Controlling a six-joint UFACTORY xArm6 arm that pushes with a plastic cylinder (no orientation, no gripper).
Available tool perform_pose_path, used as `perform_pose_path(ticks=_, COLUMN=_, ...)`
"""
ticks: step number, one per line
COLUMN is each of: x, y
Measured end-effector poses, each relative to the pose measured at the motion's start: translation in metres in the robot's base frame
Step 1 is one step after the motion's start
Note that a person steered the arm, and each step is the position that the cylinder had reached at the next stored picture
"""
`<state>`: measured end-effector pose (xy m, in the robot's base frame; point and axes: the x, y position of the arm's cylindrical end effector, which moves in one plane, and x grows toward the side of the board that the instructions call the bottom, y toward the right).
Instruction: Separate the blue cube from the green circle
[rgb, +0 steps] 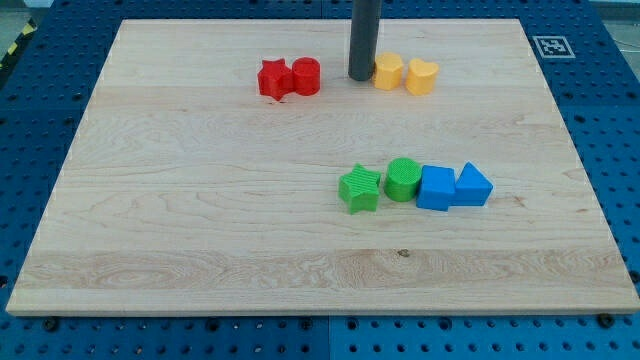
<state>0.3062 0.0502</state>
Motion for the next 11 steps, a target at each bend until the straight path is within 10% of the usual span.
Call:
perform_pose_path(ticks=3, x=0.014, y=0.051)
perform_pose_path(ticks=6, x=0.173, y=0.042)
perform_pose_path(ticks=11, x=0.264, y=0.078)
